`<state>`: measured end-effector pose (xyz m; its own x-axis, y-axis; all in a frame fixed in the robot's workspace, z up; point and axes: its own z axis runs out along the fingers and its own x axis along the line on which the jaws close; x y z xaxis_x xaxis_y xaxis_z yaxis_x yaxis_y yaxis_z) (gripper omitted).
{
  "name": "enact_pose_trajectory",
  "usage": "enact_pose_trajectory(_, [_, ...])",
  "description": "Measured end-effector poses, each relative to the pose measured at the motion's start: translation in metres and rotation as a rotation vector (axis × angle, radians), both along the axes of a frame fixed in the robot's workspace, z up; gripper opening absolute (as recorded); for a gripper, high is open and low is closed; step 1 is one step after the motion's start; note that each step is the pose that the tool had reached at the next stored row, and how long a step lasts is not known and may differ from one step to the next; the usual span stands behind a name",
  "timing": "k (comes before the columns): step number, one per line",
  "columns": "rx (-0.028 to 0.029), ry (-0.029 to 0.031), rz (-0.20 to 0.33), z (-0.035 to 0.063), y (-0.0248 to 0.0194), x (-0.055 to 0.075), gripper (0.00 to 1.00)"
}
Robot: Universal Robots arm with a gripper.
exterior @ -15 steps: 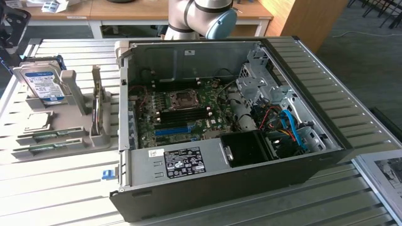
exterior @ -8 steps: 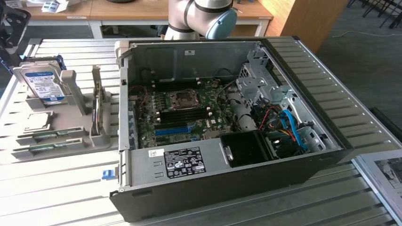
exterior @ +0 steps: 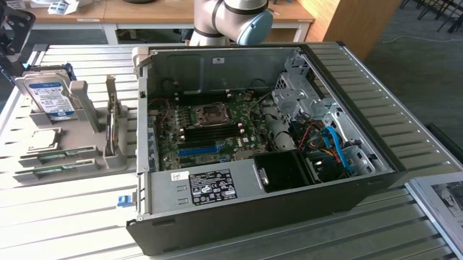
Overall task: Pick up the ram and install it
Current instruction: 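Pick up the ram and move it above insertion slot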
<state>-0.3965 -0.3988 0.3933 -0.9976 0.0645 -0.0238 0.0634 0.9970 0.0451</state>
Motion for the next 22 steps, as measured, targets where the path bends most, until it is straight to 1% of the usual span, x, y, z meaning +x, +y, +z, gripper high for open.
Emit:
enact_pose_trajectory(5, [0.0,-0.0001,0.038,-0.0001,0.0,0.0,0.1])
enact_pose_trajectory(22, [0.0,0.0,0.209,-0.0003,0.0,0.0,0.1])
